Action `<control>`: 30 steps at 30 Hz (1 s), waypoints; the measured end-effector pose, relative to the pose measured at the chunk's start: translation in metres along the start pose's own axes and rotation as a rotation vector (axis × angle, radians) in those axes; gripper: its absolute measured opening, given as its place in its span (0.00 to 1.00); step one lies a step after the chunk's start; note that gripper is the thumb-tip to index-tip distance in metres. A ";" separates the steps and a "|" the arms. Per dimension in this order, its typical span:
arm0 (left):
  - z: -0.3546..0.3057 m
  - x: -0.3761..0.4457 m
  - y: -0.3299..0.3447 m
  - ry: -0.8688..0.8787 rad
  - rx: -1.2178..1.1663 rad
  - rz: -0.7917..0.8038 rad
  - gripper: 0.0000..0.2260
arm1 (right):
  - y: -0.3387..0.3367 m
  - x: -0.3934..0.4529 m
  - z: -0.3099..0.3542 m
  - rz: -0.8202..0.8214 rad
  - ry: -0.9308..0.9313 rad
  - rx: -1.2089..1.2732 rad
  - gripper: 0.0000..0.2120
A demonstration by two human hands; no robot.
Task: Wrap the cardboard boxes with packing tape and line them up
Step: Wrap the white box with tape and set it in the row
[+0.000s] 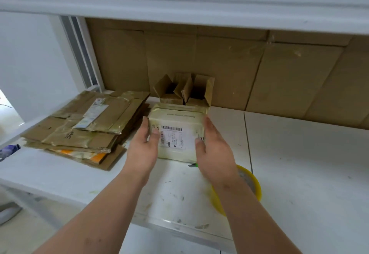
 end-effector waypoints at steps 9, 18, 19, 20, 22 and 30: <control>-0.002 0.015 0.000 -0.010 -0.073 0.089 0.24 | 0.018 0.000 0.007 -0.101 0.145 0.034 0.29; -0.002 0.018 -0.020 0.121 0.049 -0.059 0.14 | 0.011 -0.001 0.008 -0.319 0.199 0.158 0.24; -0.001 0.016 -0.023 0.133 0.027 -0.058 0.11 | 0.011 -0.004 0.009 -0.323 0.197 0.187 0.23; 0.000 0.014 -0.026 0.149 -0.006 -0.056 0.10 | 0.012 -0.006 0.010 -0.323 0.199 0.229 0.23; -0.003 0.012 -0.032 0.182 -0.070 -0.040 0.10 | 0.013 -0.012 0.013 -0.337 0.198 0.308 0.22; -0.050 0.003 -0.044 0.285 -0.159 0.267 0.19 | -0.005 -0.016 0.021 -0.472 0.283 0.612 0.16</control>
Point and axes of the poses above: each hand's wrist, its own x-axis towards the middle knuckle, its own y-axis out of the palm, z = x × y, the point moved 1 cm from there along x, towards the middle knuckle, and after that the axes turned 7 degrees about -y, right-handed, at the moved point
